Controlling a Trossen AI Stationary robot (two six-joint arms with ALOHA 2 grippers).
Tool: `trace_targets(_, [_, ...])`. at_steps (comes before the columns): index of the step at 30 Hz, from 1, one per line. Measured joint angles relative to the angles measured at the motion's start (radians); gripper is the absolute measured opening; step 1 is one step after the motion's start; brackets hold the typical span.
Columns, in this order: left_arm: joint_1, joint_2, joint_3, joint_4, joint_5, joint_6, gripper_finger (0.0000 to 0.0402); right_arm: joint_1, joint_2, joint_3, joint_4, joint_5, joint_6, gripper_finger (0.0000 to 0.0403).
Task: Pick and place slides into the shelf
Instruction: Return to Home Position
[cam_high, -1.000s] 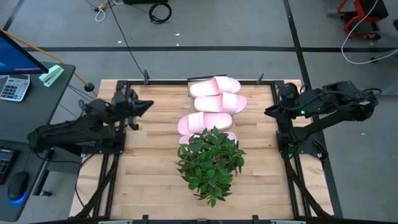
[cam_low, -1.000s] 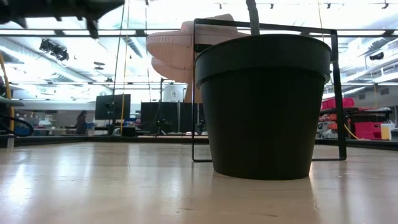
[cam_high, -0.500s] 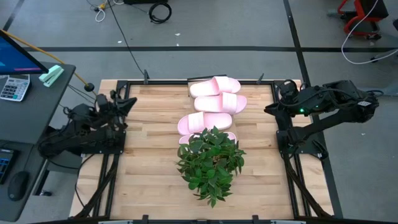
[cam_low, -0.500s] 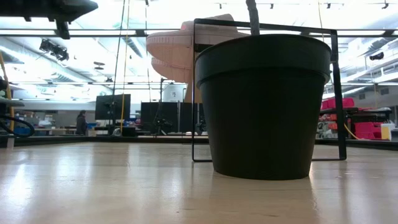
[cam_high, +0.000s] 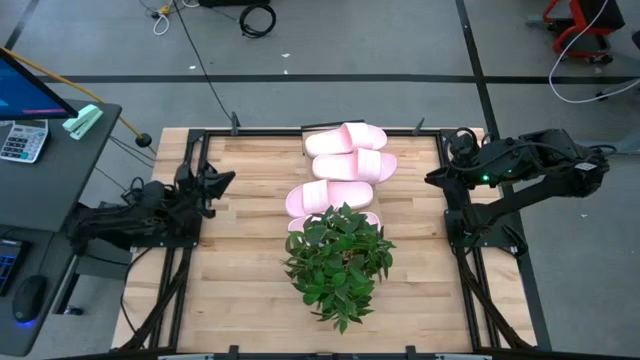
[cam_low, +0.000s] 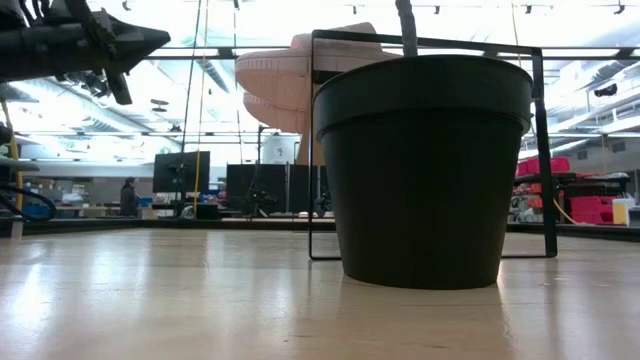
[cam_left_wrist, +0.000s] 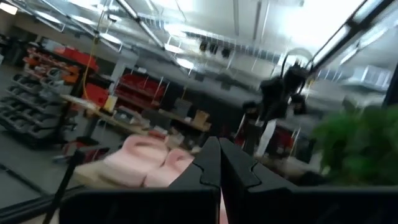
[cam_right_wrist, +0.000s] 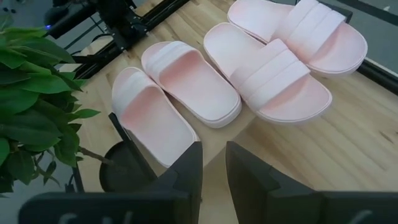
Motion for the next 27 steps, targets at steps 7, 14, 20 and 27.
trace_targets(7, [-0.148,0.0,-0.012,-0.013,-0.142,0.099,0.0,0.0,0.0,0.0,0.0,-0.002,0.023,0.0077])
trace_targets(14, [-0.196,-0.04,0.033,-0.028,-0.216,0.228,0.0,0.0,0.0,0.0,0.0,-0.002,0.025,0.0077])
trace_targets(20, [-0.195,-0.044,0.083,-0.163,-0.172,0.184,0.0,0.0,0.0,0.0,0.0,-0.002,0.023,0.0077])
trace_targets(27, [-0.194,-0.041,0.041,-0.148,-0.117,0.156,0.0,0.0,0.0,0.0,0.0,-0.002,0.022,0.0077])
